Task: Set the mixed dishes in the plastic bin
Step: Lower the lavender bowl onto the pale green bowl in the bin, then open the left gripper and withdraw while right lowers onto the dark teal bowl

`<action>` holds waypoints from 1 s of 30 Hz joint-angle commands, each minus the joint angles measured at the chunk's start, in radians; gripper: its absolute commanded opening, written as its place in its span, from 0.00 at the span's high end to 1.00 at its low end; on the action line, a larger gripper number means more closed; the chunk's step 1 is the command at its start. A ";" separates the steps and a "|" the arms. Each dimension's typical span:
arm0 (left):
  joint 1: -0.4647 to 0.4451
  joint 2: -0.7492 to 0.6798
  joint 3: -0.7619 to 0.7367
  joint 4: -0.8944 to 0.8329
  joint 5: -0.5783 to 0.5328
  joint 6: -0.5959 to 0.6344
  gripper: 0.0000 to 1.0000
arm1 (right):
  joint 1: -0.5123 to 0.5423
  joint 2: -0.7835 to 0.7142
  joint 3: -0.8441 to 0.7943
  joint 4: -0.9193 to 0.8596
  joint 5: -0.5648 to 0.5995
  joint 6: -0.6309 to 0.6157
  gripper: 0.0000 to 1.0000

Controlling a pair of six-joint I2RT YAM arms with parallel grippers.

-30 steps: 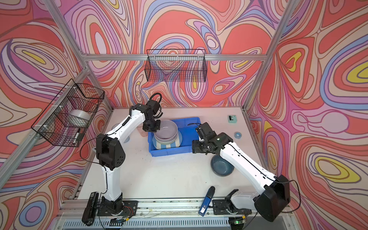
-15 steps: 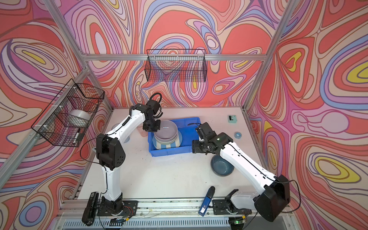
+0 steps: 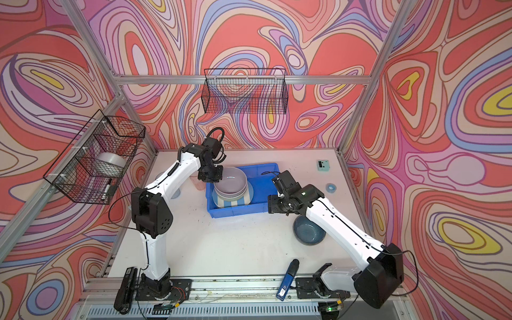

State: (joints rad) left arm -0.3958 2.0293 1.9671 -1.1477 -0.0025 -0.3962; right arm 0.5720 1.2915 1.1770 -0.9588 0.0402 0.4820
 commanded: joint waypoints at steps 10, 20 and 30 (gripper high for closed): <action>-0.005 -0.044 -0.023 -0.036 -0.027 0.016 0.80 | 0.006 -0.047 -0.014 -0.069 0.050 0.038 0.30; -0.003 -0.040 -0.044 -0.020 -0.019 0.014 0.87 | 0.006 -0.042 -0.014 -0.123 0.108 0.052 0.30; -0.004 -0.038 -0.053 -0.021 -0.031 0.017 0.84 | 0.006 -0.049 -0.017 -0.141 0.110 0.061 0.29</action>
State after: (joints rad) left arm -0.3958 1.9999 1.9266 -1.1320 -0.0128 -0.3923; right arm 0.5720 1.2583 1.1614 -1.0763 0.1238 0.5312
